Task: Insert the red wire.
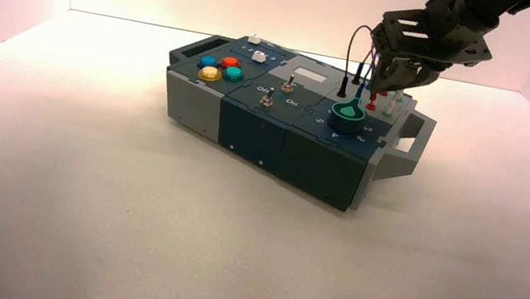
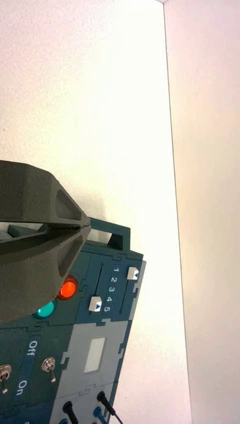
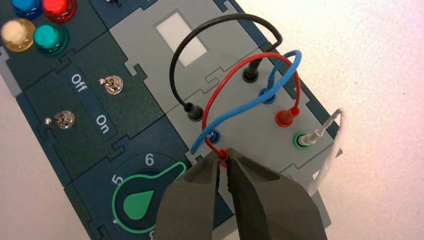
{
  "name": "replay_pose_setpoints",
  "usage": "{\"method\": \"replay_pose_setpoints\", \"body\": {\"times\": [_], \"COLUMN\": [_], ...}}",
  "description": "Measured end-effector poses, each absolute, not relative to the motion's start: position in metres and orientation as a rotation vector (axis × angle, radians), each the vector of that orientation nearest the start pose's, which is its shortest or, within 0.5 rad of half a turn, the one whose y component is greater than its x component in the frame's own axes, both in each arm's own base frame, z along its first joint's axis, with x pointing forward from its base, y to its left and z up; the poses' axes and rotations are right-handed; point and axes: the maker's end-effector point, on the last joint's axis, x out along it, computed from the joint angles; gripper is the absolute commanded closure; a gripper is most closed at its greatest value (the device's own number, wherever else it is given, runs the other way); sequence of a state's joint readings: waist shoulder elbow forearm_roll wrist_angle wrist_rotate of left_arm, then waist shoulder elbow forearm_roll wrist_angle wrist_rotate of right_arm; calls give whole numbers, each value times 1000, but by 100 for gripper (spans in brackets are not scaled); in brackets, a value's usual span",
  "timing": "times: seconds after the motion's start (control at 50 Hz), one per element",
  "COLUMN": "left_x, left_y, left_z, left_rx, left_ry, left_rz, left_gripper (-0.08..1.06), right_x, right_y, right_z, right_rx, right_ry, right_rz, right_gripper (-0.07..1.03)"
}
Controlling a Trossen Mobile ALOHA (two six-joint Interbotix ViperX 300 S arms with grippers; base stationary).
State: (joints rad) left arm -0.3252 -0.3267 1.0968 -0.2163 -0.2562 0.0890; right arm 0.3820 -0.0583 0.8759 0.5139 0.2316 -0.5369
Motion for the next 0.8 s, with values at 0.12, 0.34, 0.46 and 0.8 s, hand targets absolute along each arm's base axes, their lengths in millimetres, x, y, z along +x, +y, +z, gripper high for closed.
{"method": "replay_pose_setpoints", "body": {"times": [0.12, 0.34, 0.46, 0.8], "left_x": [315, 315, 315, 315], "left_y": [-96, -96, -96, -96], "left_z": [134, 134, 134, 134], "left_rx": [-19, -19, -19, -19], "left_ry": [527, 525, 527, 525], "left_rz": [-233, -233, -233, -233], "left_gripper": [100, 101, 101, 101], "right_x": [306, 303, 304, 307], "right_y": [142, 141, 142, 141], "right_z": [65, 62, 60, 61], "right_rx": [-162, -163, -163, -163], "right_ry": [1010, 1023, 1025, 1007], "right_rz": [466, 467, 465, 456], "right_gripper": [98, 98, 98, 98]}}
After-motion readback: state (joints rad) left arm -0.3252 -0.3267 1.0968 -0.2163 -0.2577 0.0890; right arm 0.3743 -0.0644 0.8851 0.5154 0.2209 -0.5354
